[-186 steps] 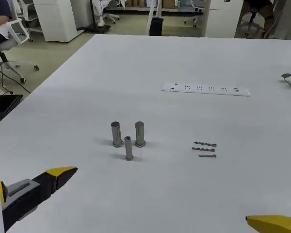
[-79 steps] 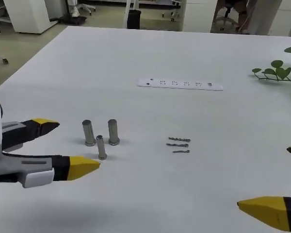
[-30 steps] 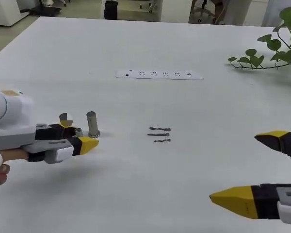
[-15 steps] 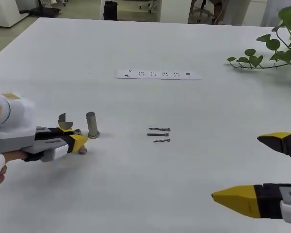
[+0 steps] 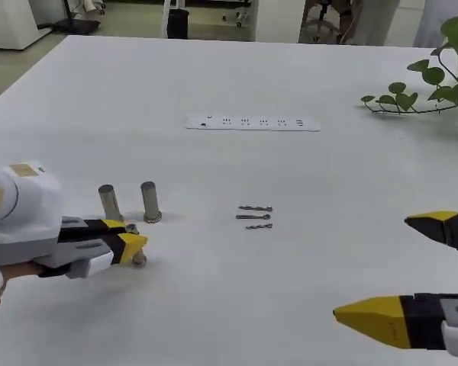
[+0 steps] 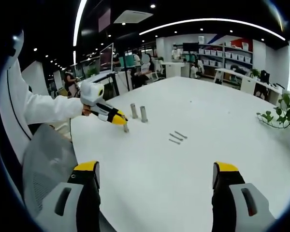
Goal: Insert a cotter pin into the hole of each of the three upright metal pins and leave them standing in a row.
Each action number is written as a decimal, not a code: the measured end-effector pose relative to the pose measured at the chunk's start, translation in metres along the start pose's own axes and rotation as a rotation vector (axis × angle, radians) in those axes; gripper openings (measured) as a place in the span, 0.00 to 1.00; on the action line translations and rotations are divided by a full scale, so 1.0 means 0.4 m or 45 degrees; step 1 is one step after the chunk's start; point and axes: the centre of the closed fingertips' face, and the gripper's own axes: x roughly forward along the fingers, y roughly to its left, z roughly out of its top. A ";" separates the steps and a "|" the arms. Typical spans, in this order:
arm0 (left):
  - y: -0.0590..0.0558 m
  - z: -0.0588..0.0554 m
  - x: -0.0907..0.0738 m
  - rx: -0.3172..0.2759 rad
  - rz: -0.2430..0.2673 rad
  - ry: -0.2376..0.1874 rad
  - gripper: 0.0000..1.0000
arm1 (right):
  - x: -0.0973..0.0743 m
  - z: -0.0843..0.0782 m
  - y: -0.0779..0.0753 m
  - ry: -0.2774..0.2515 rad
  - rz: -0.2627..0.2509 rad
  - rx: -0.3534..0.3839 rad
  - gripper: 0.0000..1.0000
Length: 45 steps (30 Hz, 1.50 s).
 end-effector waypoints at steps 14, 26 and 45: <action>-0.146 0.034 0.011 0.108 -0.184 -0.019 0.05 | 0.000 -0.006 0.013 -0.007 0.019 0.008 0.95; -0.211 0.027 0.047 0.171 -0.260 0.001 0.05 | -0.004 -0.019 0.011 -0.007 0.014 0.024 0.95; -0.240 0.003 0.061 0.203 -0.306 0.031 0.05 | 0.004 -0.028 0.017 0.002 0.026 0.036 0.95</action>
